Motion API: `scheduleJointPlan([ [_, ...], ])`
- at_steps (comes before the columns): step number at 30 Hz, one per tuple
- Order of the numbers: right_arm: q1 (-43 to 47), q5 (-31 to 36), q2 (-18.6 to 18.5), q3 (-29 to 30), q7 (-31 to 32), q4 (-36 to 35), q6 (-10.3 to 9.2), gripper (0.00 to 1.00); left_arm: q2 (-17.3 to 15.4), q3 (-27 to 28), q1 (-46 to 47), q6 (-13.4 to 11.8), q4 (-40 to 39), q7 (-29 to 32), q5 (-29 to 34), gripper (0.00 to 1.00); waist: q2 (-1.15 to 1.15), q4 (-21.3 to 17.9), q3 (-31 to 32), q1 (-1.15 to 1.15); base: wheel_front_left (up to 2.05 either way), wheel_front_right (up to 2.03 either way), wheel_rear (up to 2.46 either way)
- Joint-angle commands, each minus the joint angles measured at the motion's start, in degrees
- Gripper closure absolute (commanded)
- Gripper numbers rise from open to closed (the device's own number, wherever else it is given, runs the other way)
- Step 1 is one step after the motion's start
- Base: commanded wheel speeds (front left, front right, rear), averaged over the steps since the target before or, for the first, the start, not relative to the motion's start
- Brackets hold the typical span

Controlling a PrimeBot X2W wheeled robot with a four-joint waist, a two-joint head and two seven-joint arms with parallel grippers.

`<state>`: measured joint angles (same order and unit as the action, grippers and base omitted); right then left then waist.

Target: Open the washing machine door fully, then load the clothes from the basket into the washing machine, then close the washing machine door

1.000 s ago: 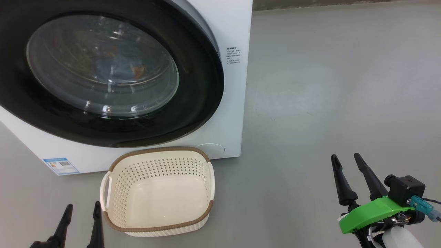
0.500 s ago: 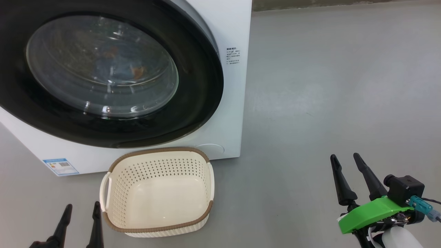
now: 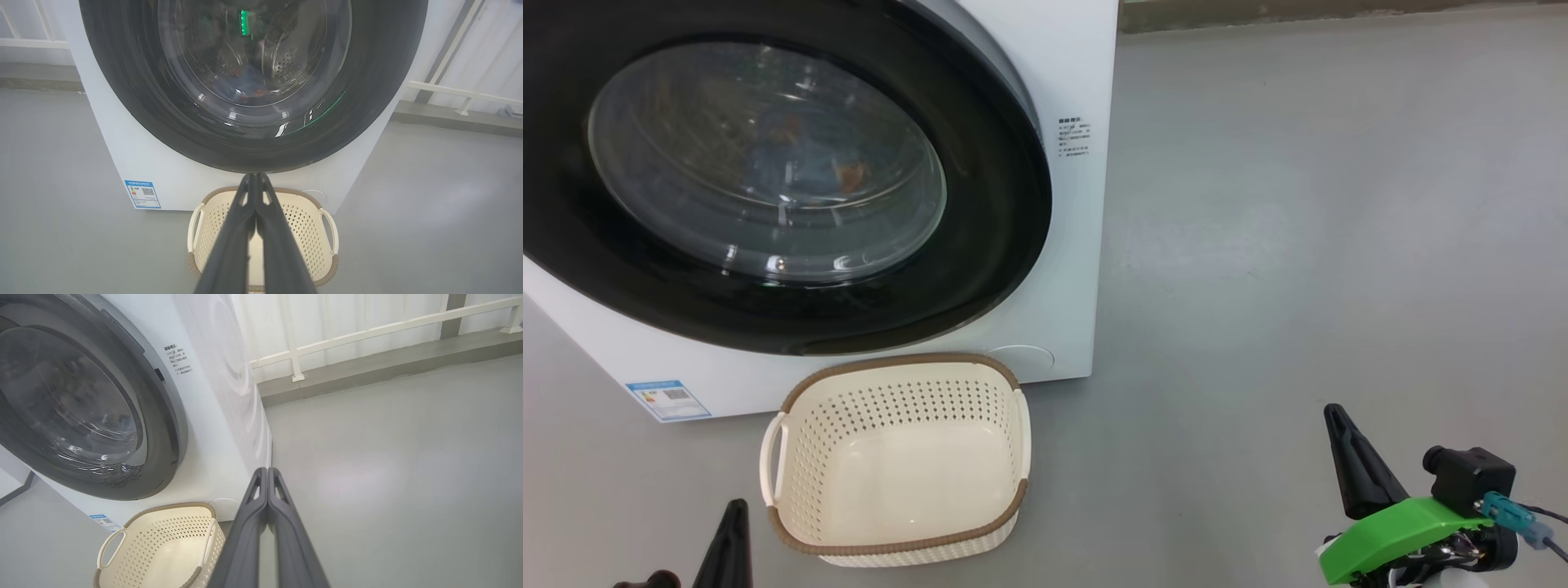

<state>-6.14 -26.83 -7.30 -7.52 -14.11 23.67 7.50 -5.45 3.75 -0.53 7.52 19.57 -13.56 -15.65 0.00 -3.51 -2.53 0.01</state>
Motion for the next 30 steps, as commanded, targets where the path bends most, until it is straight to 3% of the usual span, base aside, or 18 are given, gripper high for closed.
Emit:
scheduleJointPlan([
  [1, -1.4, -1.5, -0.6, 0.3, 0.3, -1.6, 0.00, 1.00, -0.6, 0.5, 0.5, 0.0, -1.1, 0.2, -1.3, 1.00, 0.00, 0.0, 0.1, 0.08, 0.00, 0.00, 0.00],
  [30, -1.2, -17.2, 0.4, 3.4, 5.0, -3.4, 0.00, 1.00, 0.1, 0.9, 2.0, 0.0, -2.2, 4.9, -19.6, 1.00, 0.00, 0.9, 0.6, -0.01, 0.00, 0.00, 0.00],
])
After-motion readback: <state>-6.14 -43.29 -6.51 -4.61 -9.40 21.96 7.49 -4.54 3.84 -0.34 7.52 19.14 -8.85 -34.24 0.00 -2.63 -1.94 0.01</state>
